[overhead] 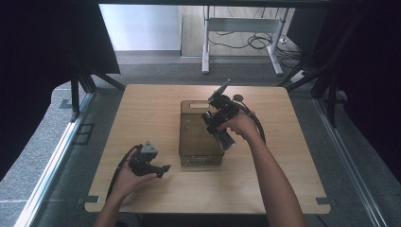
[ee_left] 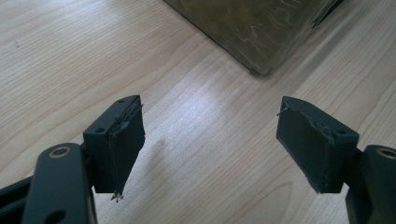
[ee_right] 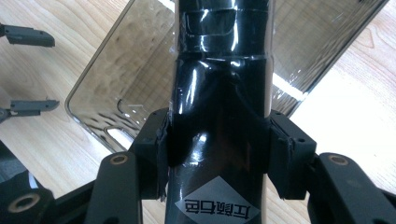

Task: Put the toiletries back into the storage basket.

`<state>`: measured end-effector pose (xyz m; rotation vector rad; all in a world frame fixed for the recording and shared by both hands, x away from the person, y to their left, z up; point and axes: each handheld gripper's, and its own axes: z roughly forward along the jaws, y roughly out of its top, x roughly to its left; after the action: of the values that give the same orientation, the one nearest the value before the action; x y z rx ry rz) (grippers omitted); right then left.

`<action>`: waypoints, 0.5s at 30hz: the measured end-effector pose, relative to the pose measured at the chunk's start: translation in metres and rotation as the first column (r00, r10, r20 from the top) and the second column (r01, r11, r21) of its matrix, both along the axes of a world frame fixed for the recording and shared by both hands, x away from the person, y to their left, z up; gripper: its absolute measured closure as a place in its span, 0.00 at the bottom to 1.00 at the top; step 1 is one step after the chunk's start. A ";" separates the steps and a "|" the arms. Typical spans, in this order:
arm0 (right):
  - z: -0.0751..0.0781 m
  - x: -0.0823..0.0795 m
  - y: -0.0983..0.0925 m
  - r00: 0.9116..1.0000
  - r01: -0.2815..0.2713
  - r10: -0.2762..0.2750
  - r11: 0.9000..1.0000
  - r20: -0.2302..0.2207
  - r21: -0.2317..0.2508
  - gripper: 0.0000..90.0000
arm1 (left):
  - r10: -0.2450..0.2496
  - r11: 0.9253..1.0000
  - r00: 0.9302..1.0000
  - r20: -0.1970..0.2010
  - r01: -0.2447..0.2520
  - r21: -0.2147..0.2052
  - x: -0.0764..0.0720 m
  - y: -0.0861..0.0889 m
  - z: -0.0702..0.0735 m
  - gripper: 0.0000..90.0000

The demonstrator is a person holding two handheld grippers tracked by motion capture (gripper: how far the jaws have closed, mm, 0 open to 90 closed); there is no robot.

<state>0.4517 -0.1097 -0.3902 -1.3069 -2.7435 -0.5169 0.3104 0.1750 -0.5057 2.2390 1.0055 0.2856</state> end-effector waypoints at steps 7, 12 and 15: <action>-0.004 0.004 0.010 1.000 0.003 -0.003 1.000 -0.013 0.003 0.53 | -0.004 1.000 1.000 -0.003 0.004 0.001 0.001 0.000 -0.001 0.27; -0.005 0.008 0.015 1.000 0.020 -0.020 1.000 -0.016 0.007 0.53 | -0.008 1.000 1.000 -0.006 0.008 0.003 0.001 -0.002 -0.002 0.26; -0.005 0.010 0.018 0.999 0.036 -0.035 0.999 -0.022 0.011 0.53 | -0.011 1.000 1.000 -0.006 0.011 0.001 0.001 -0.003 -0.002 0.26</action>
<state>0.4613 -0.0913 -0.3956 -1.3528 -2.7006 -0.5171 0.3110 0.1719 -0.5080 2.2474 0.9956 0.2750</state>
